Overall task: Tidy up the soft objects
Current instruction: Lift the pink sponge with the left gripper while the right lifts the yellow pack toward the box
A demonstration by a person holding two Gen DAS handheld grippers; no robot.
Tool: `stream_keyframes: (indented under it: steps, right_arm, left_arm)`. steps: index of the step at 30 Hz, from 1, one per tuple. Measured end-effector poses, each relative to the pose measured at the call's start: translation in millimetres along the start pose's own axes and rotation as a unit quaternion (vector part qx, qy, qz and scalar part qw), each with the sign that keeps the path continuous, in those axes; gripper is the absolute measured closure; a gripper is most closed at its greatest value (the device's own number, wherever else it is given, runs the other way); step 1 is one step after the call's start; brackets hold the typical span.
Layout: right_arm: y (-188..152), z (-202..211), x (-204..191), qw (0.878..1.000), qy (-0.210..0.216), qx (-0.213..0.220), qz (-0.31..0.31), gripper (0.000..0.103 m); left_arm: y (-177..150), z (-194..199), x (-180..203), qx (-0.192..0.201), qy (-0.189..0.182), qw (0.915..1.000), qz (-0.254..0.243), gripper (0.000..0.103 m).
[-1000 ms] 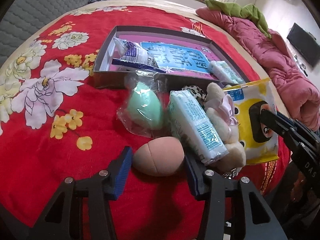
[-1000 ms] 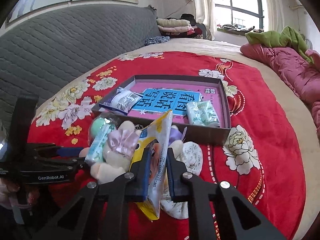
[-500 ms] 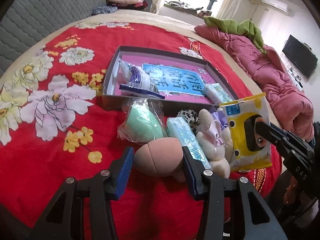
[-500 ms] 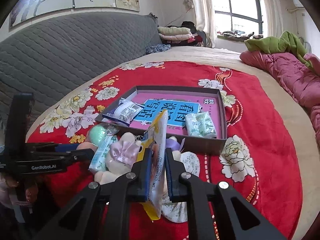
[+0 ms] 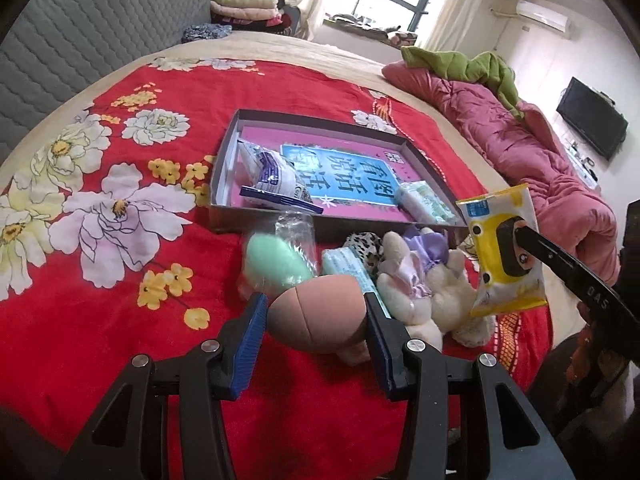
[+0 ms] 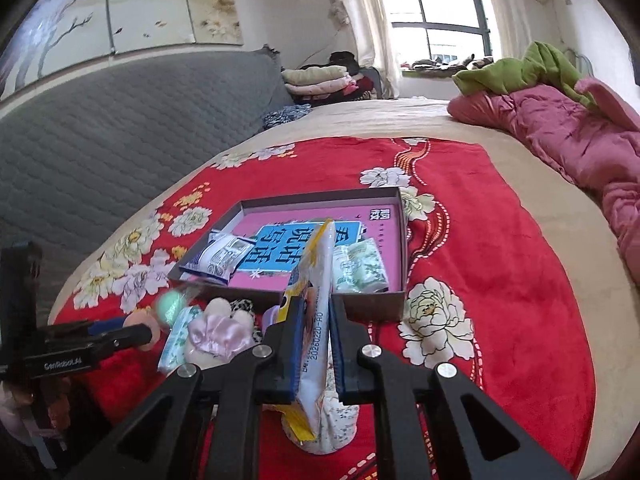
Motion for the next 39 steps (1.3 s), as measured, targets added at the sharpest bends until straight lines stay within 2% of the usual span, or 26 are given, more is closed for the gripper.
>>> stream_keyframes:
  steps: [4,19,39]
  right_arm:
    - [3.4,4.6,1.5,1.000,0.000,0.010,0.000,0.090]
    - [21.7,9.5,-1.8,0.999,0.017,0.040,-0.003,0.091]
    - [38.8,-4.8,5.5,0.998,0.023,0.052,-0.019,0.091]
  left_arm:
    - [-1.2,2.7,0.0,0.000,0.000,1.0000,-0.003,0.054]
    - [13.4,15.2,-4.1,0.039,0.003,0.9992,0.002,0.054]
    - [42.4,-0.9,-8.6,0.054,0.001,0.9985,0.011,0.054]
Point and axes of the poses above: each gripper's, at about its wrist camera, not at the fingertips, and z roughly against the way its jaws point, x to its right, y to its top, the point moved 4 cm from there along -z, roughly the way its jaws point, and after that the axes turned 2 degrees about z, right-handed, at the moved point
